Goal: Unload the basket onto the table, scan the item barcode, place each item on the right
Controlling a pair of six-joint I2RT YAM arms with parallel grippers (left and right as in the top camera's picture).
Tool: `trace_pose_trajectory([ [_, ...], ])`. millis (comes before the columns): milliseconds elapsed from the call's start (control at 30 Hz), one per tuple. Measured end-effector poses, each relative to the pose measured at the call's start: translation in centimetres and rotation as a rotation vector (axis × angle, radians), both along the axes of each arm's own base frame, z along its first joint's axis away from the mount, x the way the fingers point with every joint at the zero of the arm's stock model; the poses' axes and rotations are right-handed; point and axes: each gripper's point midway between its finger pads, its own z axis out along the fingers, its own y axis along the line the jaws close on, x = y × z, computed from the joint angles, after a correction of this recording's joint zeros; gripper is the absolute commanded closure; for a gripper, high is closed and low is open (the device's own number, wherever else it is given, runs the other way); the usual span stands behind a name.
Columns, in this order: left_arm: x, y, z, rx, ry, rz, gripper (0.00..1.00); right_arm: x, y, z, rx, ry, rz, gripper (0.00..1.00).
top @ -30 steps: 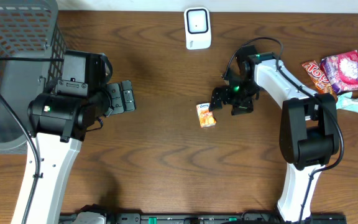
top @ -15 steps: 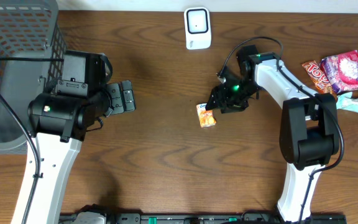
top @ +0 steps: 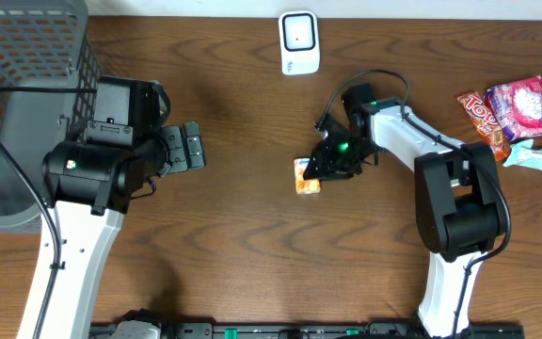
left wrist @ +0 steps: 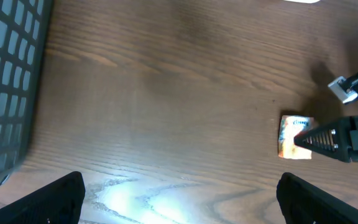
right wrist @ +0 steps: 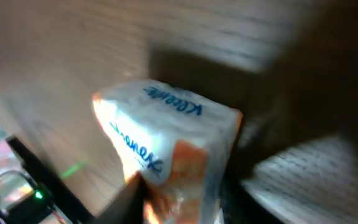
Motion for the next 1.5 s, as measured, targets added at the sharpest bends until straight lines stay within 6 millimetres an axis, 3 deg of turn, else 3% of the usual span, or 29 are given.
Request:
trace_pose_trajectory([
  [67,0.0,0.0,0.0,0.0,0.0,0.0,0.02,-0.3,0.1,0.0,0.011,0.014,-0.006,0.99],
  [233,0.0,0.0,0.0,0.0,0.0,0.0,0.02,-0.8,1.2,0.8,0.105,0.048,-0.009,0.99],
  [433,0.0,0.0,0.0,0.0,0.0,0.0,0.02,-1.2,3.6,5.2,0.439,0.053,0.035,0.99],
  [567,0.0,0.0,0.0,0.0,0.0,0.0,0.02,-1.4,3.9,7.9,0.621,0.04,0.051,0.99],
  [733,0.0,0.0,0.0,0.0,0.0,0.0,0.02,-2.7,3.9,9.6,0.719,0.036,0.082,0.99],
  [1133,0.0,0.0,0.0,0.0,0.0,0.0,0.02,-6.9,2.7,10.6,0.766,-0.082,0.288,0.99],
  [1500,0.0,0.0,0.0,0.0,0.0,0.0,0.02,-7.5,2.4,10.5,0.79,-0.208,0.402,0.99],
])
